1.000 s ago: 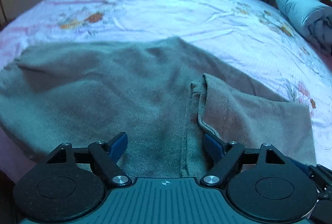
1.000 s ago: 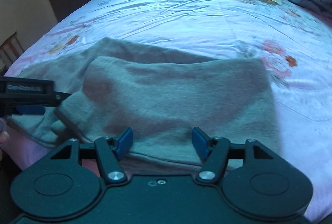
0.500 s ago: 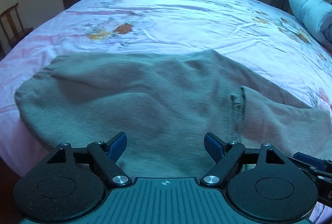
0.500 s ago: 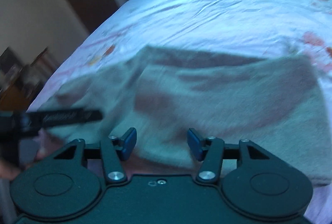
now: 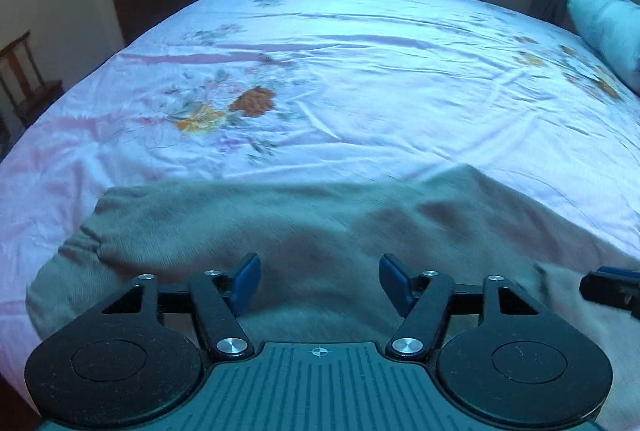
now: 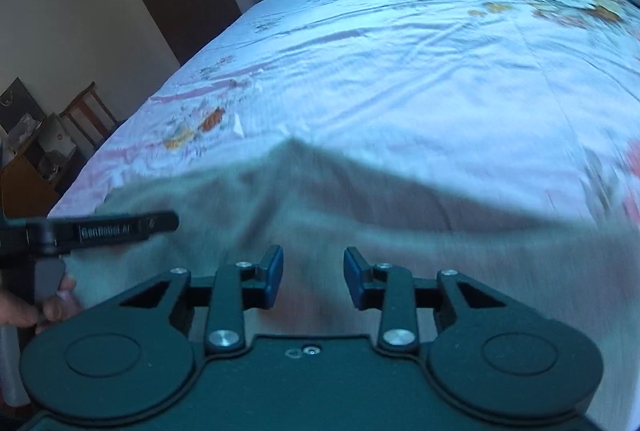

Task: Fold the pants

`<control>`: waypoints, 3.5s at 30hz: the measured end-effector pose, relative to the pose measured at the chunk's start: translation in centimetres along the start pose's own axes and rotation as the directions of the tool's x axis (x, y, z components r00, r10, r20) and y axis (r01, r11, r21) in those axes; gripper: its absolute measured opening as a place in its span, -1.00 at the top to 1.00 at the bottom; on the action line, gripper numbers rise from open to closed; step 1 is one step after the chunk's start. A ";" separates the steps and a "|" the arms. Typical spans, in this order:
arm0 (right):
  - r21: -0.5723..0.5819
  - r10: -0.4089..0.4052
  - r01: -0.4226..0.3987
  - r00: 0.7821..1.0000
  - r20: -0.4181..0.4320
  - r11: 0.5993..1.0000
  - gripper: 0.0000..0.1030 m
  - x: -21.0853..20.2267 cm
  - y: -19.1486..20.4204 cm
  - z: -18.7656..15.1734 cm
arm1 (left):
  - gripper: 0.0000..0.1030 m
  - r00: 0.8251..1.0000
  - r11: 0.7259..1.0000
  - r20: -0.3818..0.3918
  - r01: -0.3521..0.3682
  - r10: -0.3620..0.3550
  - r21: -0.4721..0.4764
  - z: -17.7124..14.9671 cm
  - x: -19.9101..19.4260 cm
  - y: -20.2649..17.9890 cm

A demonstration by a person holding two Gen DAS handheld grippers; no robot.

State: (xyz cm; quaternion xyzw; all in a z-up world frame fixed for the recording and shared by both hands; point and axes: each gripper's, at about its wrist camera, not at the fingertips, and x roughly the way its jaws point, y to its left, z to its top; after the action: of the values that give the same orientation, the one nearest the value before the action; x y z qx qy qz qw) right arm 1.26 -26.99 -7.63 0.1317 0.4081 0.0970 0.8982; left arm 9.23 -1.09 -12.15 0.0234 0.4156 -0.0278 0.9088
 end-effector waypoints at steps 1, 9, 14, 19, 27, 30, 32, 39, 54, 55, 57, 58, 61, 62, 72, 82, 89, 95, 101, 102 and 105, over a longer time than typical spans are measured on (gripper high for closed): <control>-0.005 0.010 -0.010 1.000 -0.018 1.000 0.49 1.0 0.0 1.1 | -0.24 1.000 1.000 -0.005 -0.011 0.011 -0.003 0.2 0.7 0.4; -0.035 0.088 -0.091 0.992 -0.089 0.995 0.51 7.4 2.8 4.1 | -0.23 0.995 0.994 -0.033 -0.093 0.092 -0.051 -0.4 5.3 5.0; -0.039 -0.008 0.003 0.992 -0.127 0.999 0.66 11.0 3.3 4.8 | 0.71 0.993 0.983 -0.053 -0.113 0.106 -0.141 -0.2 5.3 8.9; -0.019 0.002 -0.004 0.996 -0.090 1.000 0.59 9.1 2.9 4.3 | 0.70 0.997 0.987 -0.013 -0.077 0.076 -0.141 0.0 1.6 9.2; -0.078 -0.029 0.028 1.000 -0.010 0.997 0.50 1.7 2.5 0.3 | -0.73 0.987 0.962 0.022 -0.153 0.162 -0.225 -4.3 -5.2 12.6; -0.040 -0.040 0.039 0.999 -0.012 0.998 0.50 0.8 2.2 -1.5 | -0.73 0.980 0.933 -0.052 -0.200 0.193 -0.301 -6.5 -5.2 14.4; -0.028 -0.051 0.050 0.999 -0.014 0.998 0.50 0.5 2.3 -2.5 | -0.73 0.978 0.918 -0.084 -0.209 0.192 -0.336 -7.8 -4.7 15.3; -0.001 -0.069 0.069 0.997 -0.026 0.998 0.46 0.1 2.5 -4.7 | -0.73 0.991 0.892 -0.088 -0.127 0.098 -0.433 -8.9 -1.5 16.6; -0.012 -0.084 0.083 0.996 -0.033 0.996 0.43 0.5 3.2 -5.8 | -0.33 0.999 0.830 -0.030 -0.008 -0.011 -0.558 -7.1 2.1 19.0; -0.013 -0.084 0.084 0.996 -0.032 0.996 0.43 0.5 3.2 -5.8 | -0.28 1.000 0.828 -0.024 -0.004 -0.012 -0.560 -7.1 2.0 19.0; -0.006 -0.082 0.082 0.996 -0.031 0.997 0.43 0.5 3.1 -5.7 | -0.25 1.000 0.830 -0.009 0.006 -0.013 -0.557 -7.3 2.0 18.9; -0.004 -0.082 0.082 0.996 -0.031 0.997 0.43 0.5 3.1 -5.7 | -0.23 1.000 0.827 0.000 0.013 -0.016 -0.561 -7.5 1.8 19.0; -0.015 -0.082 0.082 0.996 -0.033 0.997 0.41 0.6 3.2 -5.8 | 0.00 1.000 0.830 0.014 0.019 -0.014 -0.557 -7.6 1.6 18.8; -0.014 -0.081 0.081 0.996 -0.032 0.997 0.41 0.6 3.2 -5.8 | 0.03 1.000 0.831 0.019 0.023 -0.015 -0.555 -7.6 1.4 18.8; -0.037 -0.106 0.106 0.994 -0.006 0.994 0.46 0.2 3.5 -5.7 | 0.25 0.998 0.847 0.065 0.033 0.001 -0.530 -7.2 0.0 18.2; -0.110 -0.043 0.046 0.999 0.031 0.993 0.55 0.5 6.2 -4.5 | 0.28 0.999 0.848 0.043 0.019 0.004 -0.529 -7.3 0.4 18.0; -0.164 0.057 -0.063 0.998 -0.038 0.984 0.56 3.2 10.5 -4.6 | 0.21 1.000 0.828 0.028 0.017 -0.002 -0.560 -7.7 1.0 18.2; -0.240 0.105 -0.124 0.991 -0.088 0.963 0.56 5.2 14.6 -5.7 | 0.38 0.998 0.843 0.069 0.030 0.009 -0.536 -7.5 0.0 17.6; -0.338 0.045 -0.091 0.989 -0.141 0.937 0.56 7.3 16.3 -7.8 | 0.41 0.992 0.872 0.127 0.050 0.015 -0.488 -6.4 -1.6 16.4; -0.346 0.041 -0.087 0.990 -0.138 0.934 0.56 7.3 16.4 -7.9 | 0.42 0.990 0.876 0.139 0.056 0.013 -0.479 -6.2 -1.9 16.2; -0.335 0.050 -0.093 0.990 -0.134 0.938 0.56 7.3 16.2 -8.0 | 0.42 0.984 0.885 0.176 0.075 0.008 -0.459 -5.7 -3.0 15.6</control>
State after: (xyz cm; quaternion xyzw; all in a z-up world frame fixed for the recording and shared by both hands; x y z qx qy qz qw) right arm -1.16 -8.38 -12.75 -0.0169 0.4350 0.2068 0.8762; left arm 4.05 14.91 -13.34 -0.2044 0.3300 0.0546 0.9200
